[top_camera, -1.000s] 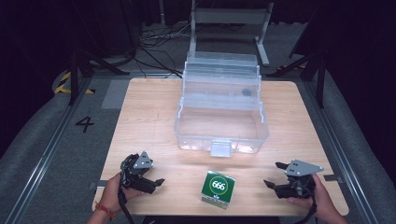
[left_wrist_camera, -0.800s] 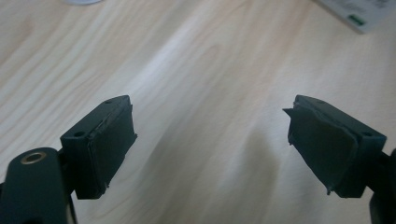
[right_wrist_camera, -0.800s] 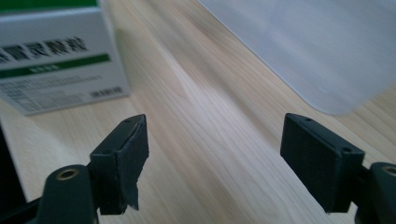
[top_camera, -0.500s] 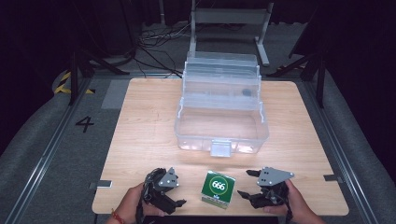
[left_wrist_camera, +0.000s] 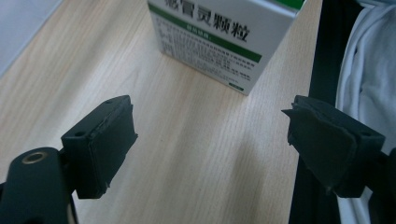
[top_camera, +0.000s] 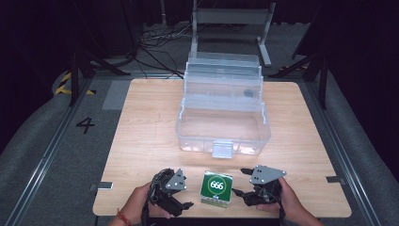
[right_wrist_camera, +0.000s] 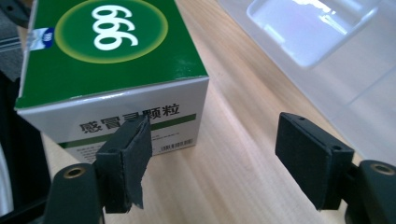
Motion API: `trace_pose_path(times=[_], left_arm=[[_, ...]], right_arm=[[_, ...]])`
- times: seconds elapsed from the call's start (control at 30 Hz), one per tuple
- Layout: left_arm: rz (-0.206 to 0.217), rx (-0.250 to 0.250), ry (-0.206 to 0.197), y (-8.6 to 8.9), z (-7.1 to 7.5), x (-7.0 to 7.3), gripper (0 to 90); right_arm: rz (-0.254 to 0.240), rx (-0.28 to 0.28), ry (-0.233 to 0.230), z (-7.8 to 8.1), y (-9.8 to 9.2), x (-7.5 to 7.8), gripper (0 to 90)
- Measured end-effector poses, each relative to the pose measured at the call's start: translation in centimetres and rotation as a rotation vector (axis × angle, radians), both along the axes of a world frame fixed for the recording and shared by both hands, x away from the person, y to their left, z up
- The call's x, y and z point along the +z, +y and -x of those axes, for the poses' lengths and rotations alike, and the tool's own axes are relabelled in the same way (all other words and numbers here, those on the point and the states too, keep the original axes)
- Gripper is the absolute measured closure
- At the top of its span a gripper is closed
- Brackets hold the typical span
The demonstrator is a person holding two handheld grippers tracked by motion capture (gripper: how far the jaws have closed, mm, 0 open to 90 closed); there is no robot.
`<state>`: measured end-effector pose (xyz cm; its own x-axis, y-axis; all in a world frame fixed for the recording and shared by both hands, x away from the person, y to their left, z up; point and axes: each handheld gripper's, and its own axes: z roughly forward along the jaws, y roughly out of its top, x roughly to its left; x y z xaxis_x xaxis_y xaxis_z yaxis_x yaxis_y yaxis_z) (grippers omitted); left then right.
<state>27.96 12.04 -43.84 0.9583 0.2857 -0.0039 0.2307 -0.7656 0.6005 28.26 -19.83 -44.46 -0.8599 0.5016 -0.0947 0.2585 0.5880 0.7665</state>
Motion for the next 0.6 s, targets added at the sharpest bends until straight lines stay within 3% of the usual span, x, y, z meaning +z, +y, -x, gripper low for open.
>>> trace_pose_path(times=[0.27,0.5,0.6], left_arm=[[0.01,-0.001,-0.042,-0.4,-0.1,1.6,15.3],[0.008,-0.044,-0.055,-1.3,0.4,2.7,15.6],[-0.015,-0.045,-0.064,-1.8,0.2,2.9,15.2]], right_arm=[[-0.006,-0.006,0.023,-2.2,1.5,0.0,28.6],[-0.003,0.002,0.007,-2.7,2.8,0.0,30.7],[0.006,0.007,0.003,-2.6,3.2,0.1,30.9]])
